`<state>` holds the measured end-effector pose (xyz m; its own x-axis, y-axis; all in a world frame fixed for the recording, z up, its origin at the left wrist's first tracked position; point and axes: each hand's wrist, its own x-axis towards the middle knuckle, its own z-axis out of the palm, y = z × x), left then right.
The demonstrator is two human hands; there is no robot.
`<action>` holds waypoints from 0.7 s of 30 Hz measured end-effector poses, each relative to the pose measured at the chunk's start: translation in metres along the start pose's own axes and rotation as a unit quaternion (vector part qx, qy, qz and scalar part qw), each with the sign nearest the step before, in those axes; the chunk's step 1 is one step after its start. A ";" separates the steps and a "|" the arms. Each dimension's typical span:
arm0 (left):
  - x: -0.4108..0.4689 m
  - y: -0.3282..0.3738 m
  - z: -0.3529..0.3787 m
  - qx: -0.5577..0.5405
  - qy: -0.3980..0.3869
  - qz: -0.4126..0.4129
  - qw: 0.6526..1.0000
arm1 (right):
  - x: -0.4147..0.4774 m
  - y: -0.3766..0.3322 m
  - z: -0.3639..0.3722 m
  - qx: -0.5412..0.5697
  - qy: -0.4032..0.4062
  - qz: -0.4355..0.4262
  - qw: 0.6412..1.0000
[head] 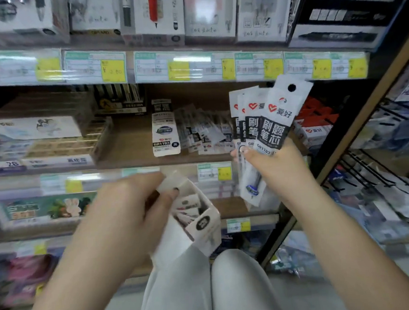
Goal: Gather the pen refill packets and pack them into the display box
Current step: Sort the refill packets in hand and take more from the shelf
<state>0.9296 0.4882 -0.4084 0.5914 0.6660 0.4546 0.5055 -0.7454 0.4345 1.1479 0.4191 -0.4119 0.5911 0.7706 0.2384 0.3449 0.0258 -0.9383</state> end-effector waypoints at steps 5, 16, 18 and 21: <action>-0.002 0.017 0.076 -0.063 -0.118 0.008 0.991 | -0.016 0.021 -0.010 -0.020 -0.061 0.050 0.997; -0.003 0.021 0.120 -0.162 -0.110 -0.020 0.980 | -0.030 0.045 -0.020 -0.034 -0.164 0.099 0.981; -0.003 0.019 0.123 -0.162 -0.096 -0.026 0.982 | -0.029 0.047 -0.023 -0.040 -0.173 0.104 0.979; -0.004 0.017 0.127 -0.177 -0.075 -0.036 0.981 | -0.027 0.051 -0.022 -0.057 -0.189 0.095 0.976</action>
<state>1.0157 0.4696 -0.5011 0.6607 0.6860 0.3047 0.3162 -0.6226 0.7158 1.1654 0.3858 -0.4605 0.3488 0.9348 -0.0664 0.3464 -0.1945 -0.9177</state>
